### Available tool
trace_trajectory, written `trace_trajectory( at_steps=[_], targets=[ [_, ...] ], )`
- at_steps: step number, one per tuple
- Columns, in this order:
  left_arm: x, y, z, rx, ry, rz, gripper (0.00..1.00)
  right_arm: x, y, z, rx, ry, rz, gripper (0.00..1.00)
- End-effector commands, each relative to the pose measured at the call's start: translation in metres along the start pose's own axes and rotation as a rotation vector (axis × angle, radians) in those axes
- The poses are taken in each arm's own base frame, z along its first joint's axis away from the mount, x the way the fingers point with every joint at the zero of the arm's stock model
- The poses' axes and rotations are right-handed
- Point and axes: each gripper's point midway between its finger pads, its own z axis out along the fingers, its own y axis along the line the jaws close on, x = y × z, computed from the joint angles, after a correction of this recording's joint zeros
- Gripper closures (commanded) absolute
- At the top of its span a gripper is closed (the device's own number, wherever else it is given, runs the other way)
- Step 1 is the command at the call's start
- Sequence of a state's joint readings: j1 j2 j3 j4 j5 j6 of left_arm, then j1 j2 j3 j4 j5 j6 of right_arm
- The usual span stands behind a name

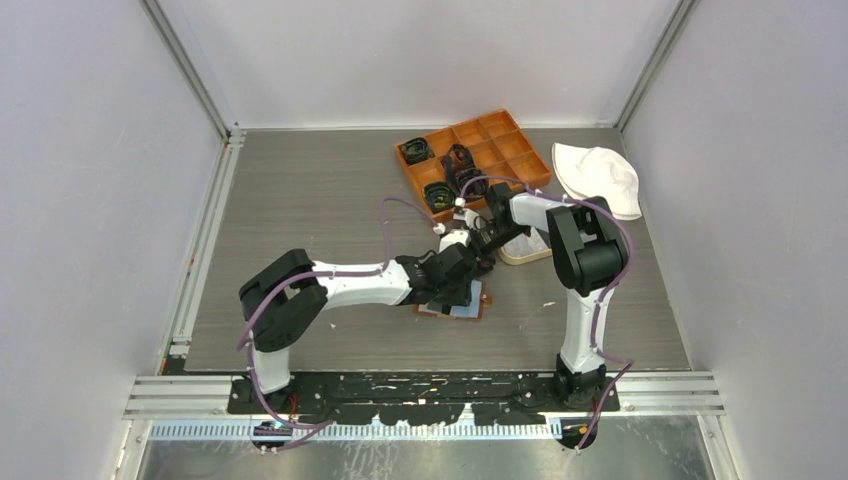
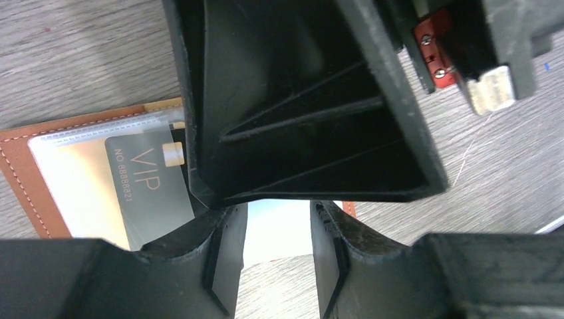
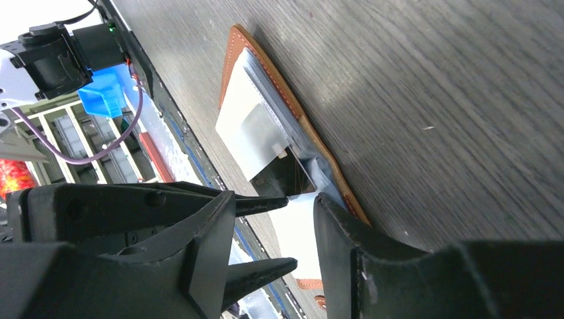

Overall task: Put the credit cards into the card holder
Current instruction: Insert the credit card into the card holder.

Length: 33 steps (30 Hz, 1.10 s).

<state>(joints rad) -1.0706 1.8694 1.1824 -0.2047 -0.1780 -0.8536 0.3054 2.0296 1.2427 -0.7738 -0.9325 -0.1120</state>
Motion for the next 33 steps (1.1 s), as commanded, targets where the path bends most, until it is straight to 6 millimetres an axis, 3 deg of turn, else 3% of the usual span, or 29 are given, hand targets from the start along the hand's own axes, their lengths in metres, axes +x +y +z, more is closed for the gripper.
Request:
trace_trajectory(
  at_steps=[1, 7, 11, 15, 19, 22, 25, 33],
  targets=[
    [-0.02, 0.004, -0.014, -0.017, -0.068, 0.015, 0.59, -0.012, 0.023, -0.017, -0.003, -0.046, -0.091, 0.46],
    [-0.029, -0.003, -0.029, 0.018, -0.093, 0.025, 0.6, -0.013, 0.024, -0.024, 0.008, -0.063, -0.11, 0.44],
    [-0.04, -0.01, -0.05, 0.076, -0.144, 0.029, 0.6, -0.012, 0.027, -0.03, 0.023, -0.075, -0.142, 0.48],
    [-0.048, -0.006, -0.074, 0.108, -0.209, 0.064, 0.6, -0.011, 0.029, -0.036, 0.051, -0.09, -0.184, 0.66],
    [-0.049, 0.02, -0.091, 0.074, -0.251, 0.087, 0.6, -0.005, 0.023, -0.033, 0.078, -0.096, -0.158, 0.87],
    [-0.038, 0.046, -0.091, 0.066, -0.219, 0.069, 0.6, 0.002, 0.015, -0.028, 0.095, -0.077, -0.09, 0.98],
    [-0.034, 0.063, -0.088, 0.116, -0.21, 0.022, 0.56, 0.006, 0.009, -0.023, 0.117, -0.081, -0.043, 0.99],
    [-0.026, 0.075, -0.07, 0.244, -0.163, -0.09, 0.47, 0.015, 0.004, -0.007, 0.121, -0.036, 0.023, 0.99]
  ],
)
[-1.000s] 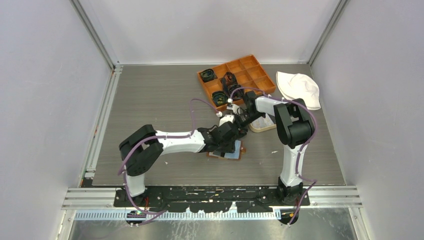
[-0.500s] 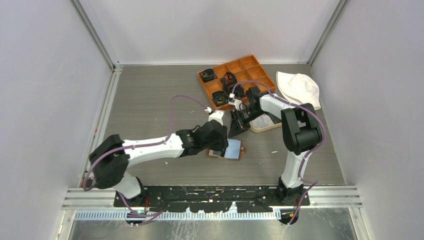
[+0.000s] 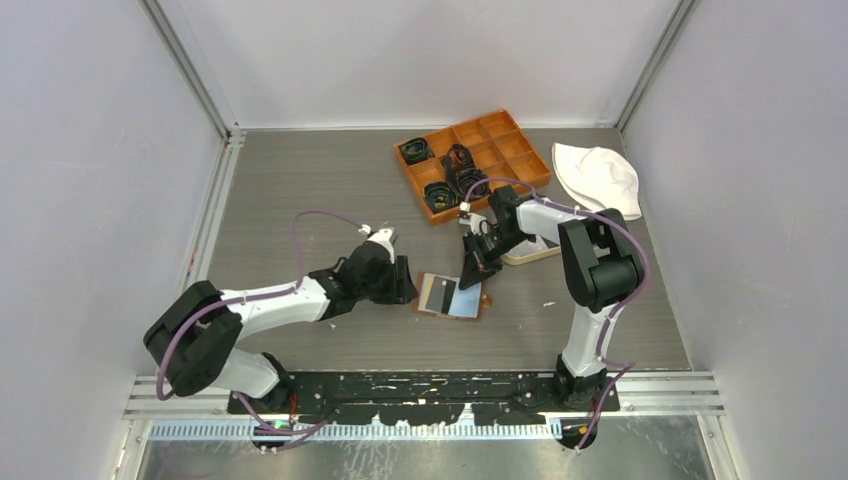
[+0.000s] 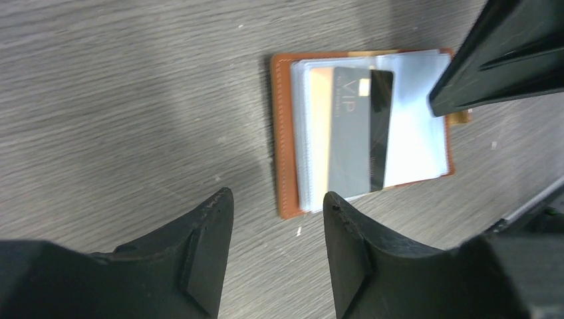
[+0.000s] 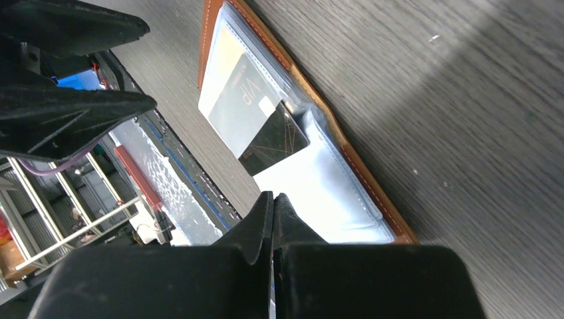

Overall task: Put the credit cards into the card holder
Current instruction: Insert the credit card into the card holder.

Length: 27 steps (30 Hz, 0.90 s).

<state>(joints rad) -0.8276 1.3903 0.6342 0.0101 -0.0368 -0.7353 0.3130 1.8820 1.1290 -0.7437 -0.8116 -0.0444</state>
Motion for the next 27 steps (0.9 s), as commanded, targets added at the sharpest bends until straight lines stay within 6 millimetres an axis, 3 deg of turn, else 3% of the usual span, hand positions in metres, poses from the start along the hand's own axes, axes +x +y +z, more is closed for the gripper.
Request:
trace_trajectory(
  at_steps=[1, 14, 27],
  targets=[
    [-0.02, -0.038, 0.005, 0.181, -0.036, -0.027, 0.47, -0.004, 0.002, 0.006, 0.002, 0.001, 0.017, 0.99],
    [0.005, -0.03, 0.03, 0.17, 0.064, -0.064, 0.46, -0.006, 0.003, 0.031, 0.009, 0.056, 0.016, 0.98],
    [0.018, -0.047, 0.037, 0.265, 0.133, -0.116, 0.48, -0.019, 0.019, 0.026, -0.032, 0.016, -0.05, 0.97]
  ],
)
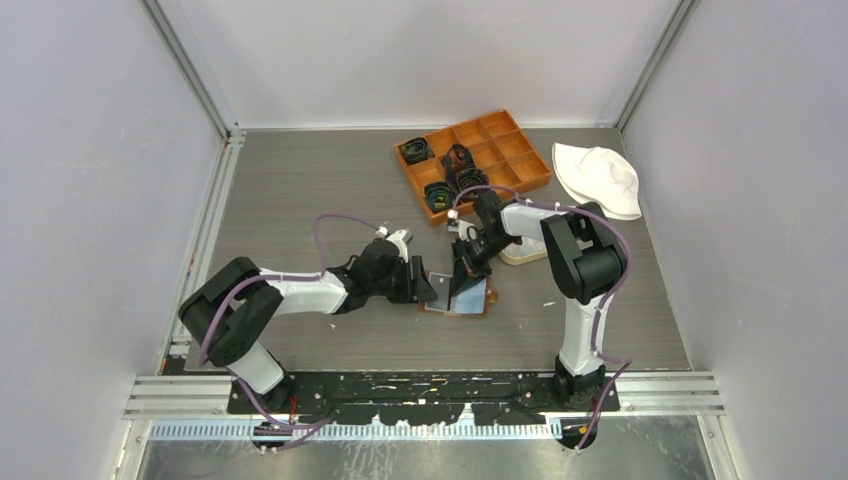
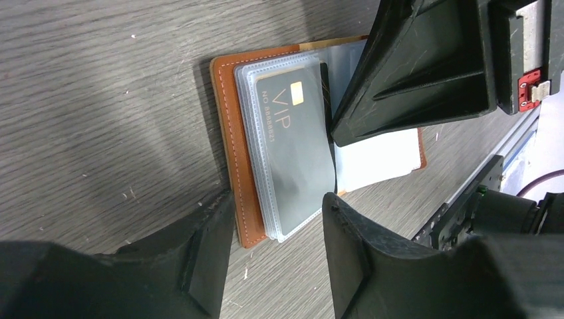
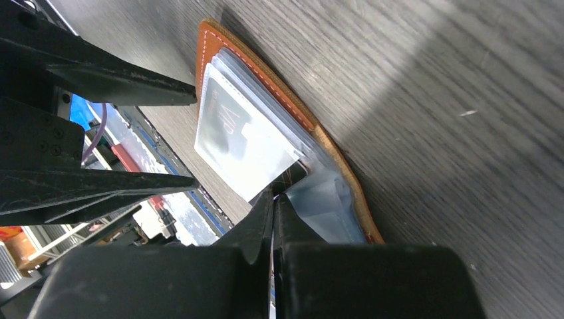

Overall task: Put the credit cards into the card holder
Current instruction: Insert the credit card into the card holder.

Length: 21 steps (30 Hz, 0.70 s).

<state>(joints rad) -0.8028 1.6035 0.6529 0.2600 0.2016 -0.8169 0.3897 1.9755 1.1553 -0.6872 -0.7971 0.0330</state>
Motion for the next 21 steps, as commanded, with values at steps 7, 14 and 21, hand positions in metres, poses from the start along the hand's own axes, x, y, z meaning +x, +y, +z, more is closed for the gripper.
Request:
trace_trajectory(
  at_steps=[7, 14, 21],
  targets=[
    [0.003, -0.01, -0.003, 0.048, 0.002, -0.029, 0.48, -0.016, 0.033, -0.036, 0.013, -0.068, -0.287, 0.94],
    [-0.014, -0.005, -0.027, 0.012, -0.113, -0.006, 0.45, -0.018, 0.031, -0.066, 0.175, -0.187, -0.573, 0.93],
    [-0.017, 0.0, -0.033, 0.034, -0.17, -0.058, 0.38, -0.019, 0.007, -0.051, 0.354, -0.138, -0.727, 0.94]
  ],
)
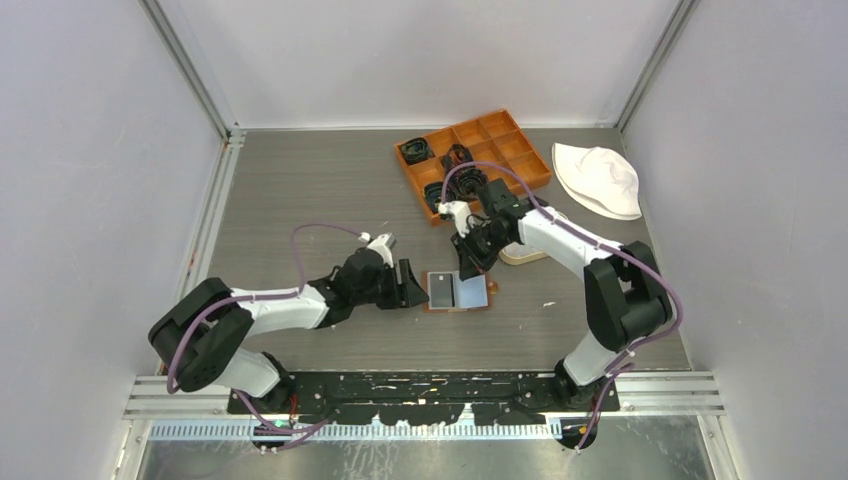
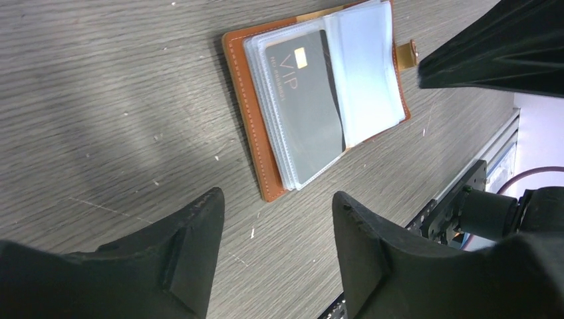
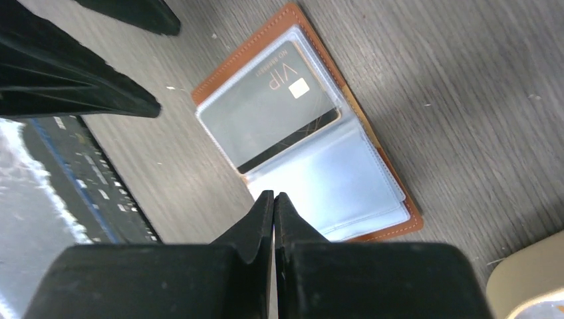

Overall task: Put the credit cards into the card holder
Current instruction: Insert the credit card into the card holder, then close the card holder at the center of the board.

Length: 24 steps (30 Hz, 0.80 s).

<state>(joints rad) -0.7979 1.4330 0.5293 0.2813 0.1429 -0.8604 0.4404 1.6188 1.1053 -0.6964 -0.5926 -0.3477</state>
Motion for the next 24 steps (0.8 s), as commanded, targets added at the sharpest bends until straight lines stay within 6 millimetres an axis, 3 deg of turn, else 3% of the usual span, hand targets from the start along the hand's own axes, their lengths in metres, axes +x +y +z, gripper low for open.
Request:
trace_trajectory(
  at_steps=[1, 9, 18, 24],
  targets=[
    [-0.015, -0.002, -0.001, 0.034, -0.08, -0.033, 0.37, 0.006, -0.021, 0.019, 0.125, 0.064, -0.148, 0.94],
    [-0.007, 0.01, 0.017, 0.038, -0.047, -0.1, 0.35, 0.014, -0.027, 0.049, 0.2, 0.2, -0.182, 0.96],
    [-0.014, 0.032, 0.034, -0.006, -0.039, -0.117, 0.36, 0.022, -0.021, 0.057, 0.141, 0.237, -0.148, 0.97],
    [-0.019, 0.033, 0.042, 0.047, -0.026, -0.072, 0.36, 0.024, -0.013, 0.063, 0.067, 0.242, -0.082, 0.97]
  ],
)
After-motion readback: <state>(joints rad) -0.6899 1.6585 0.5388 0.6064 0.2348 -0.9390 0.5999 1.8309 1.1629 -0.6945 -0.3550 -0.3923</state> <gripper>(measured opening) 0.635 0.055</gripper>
